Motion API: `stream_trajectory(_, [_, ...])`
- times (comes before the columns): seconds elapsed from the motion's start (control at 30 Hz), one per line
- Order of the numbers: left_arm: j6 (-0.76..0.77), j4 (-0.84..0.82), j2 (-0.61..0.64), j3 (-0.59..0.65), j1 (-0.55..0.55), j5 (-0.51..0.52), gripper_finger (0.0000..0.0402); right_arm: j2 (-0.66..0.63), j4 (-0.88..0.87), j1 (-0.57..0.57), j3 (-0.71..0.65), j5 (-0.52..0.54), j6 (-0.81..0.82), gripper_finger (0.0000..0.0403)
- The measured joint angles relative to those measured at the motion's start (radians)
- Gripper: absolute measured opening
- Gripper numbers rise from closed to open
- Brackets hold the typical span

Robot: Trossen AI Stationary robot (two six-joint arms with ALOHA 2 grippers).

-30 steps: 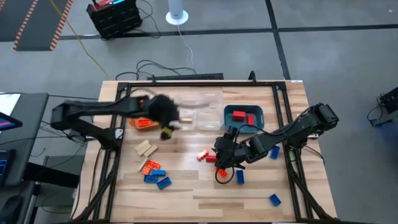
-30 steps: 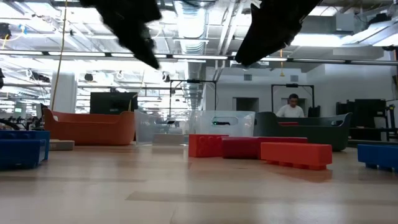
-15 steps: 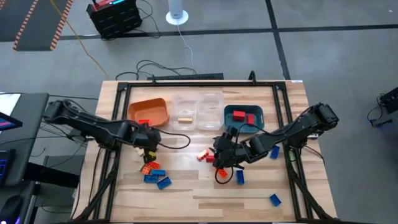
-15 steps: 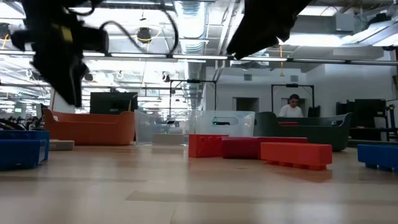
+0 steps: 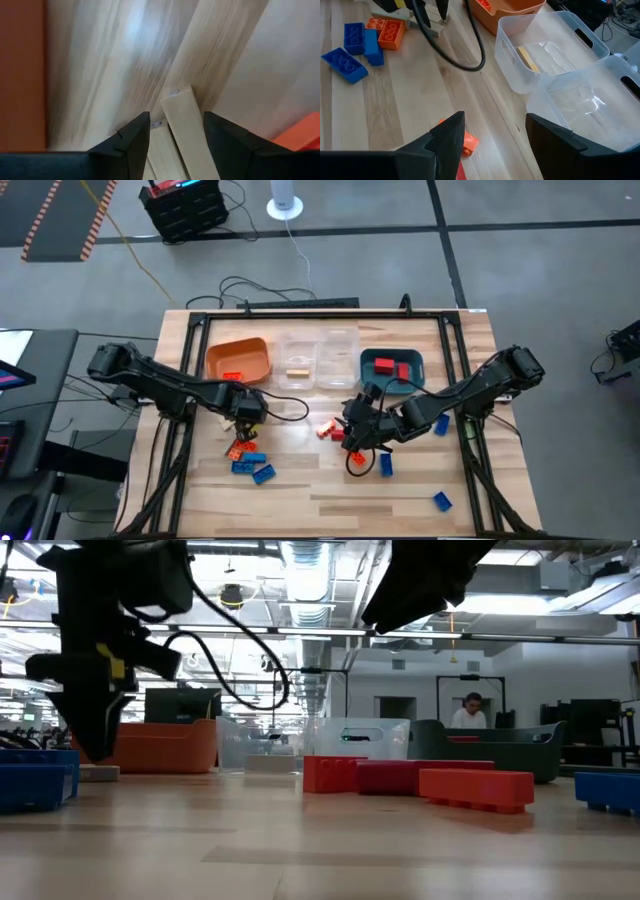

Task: Sort blocks
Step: Put the brown block into the left transparent bin

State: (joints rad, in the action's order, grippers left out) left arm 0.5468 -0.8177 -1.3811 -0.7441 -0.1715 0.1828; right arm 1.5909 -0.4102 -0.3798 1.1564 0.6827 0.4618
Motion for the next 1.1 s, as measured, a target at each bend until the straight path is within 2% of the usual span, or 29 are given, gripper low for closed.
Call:
stream_trajectory(0.27, [0.015,0.009,-0.013,0.001,0.002,-0.009,0.0229,0.000,0.000,0.000,0.000,0.000,-0.007,0.0244])
stream_trajectory(0.57, [0.007,0.119,-0.012,0.079,0.023,-0.025,0.0233,0.000,0.000,-0.006,0.000,0.000,-0.021,0.0244])
stream_trajectory(0.7, [-0.023,0.128,-0.013,0.077,0.023,-0.013,0.0194,0.000,0.001,-0.006,0.000,-0.001,-0.020,0.0244])
stream_trajectory(0.87, [-0.078,0.129,-0.012,0.076,0.023,-0.007,0.0092,0.000,0.002,-0.006,0.000,-0.001,-0.018,0.0244])
stream_trajectory(1.1, [-0.119,0.152,-0.013,0.043,0.023,-0.075,0.0086,0.000,0.001,-0.006,0.000,-0.001,-0.018,0.0244])
